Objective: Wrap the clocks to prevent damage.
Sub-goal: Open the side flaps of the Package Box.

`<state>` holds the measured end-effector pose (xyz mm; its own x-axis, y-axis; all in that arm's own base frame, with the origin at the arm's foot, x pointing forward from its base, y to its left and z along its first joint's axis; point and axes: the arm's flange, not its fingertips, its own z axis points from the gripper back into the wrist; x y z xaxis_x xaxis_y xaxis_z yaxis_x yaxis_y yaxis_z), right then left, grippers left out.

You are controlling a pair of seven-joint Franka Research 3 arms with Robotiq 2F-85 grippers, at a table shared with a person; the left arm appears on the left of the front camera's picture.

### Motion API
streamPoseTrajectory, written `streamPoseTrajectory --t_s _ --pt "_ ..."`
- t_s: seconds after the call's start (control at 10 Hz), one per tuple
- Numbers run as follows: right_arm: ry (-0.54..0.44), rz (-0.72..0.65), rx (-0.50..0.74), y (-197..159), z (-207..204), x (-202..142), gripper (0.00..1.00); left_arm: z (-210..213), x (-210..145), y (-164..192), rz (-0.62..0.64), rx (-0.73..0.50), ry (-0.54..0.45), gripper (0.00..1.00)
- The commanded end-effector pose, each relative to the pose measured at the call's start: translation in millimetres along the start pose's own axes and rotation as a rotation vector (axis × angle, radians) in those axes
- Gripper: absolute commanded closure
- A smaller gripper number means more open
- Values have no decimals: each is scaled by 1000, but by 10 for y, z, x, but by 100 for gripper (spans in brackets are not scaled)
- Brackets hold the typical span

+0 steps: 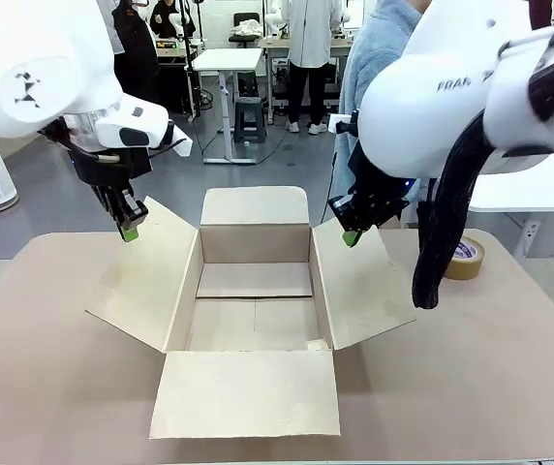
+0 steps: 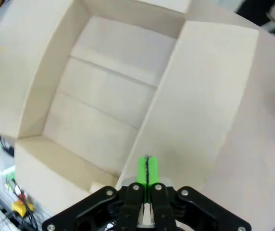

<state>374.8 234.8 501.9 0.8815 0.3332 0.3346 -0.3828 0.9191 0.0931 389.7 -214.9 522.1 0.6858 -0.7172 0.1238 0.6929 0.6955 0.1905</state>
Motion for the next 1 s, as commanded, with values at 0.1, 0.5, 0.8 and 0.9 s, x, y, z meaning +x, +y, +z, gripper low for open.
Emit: streamPoseTrajectory --t_s 0.1,0.5,0.8,0.9 --pt "0 0 0 0 0 0 100 64 12 108 -68 -105 -83 100" --pt "-2 -14 16 6 -32 28 99 -46 31 66 -7 -38 -17 100" --pt "28 -238 -273 -22 -604 120 99 -510 176 -189 114 94 20 100" --pt "41 -258 -308 -102 -719 142 99 -658 211 -148 151 69 46 100"
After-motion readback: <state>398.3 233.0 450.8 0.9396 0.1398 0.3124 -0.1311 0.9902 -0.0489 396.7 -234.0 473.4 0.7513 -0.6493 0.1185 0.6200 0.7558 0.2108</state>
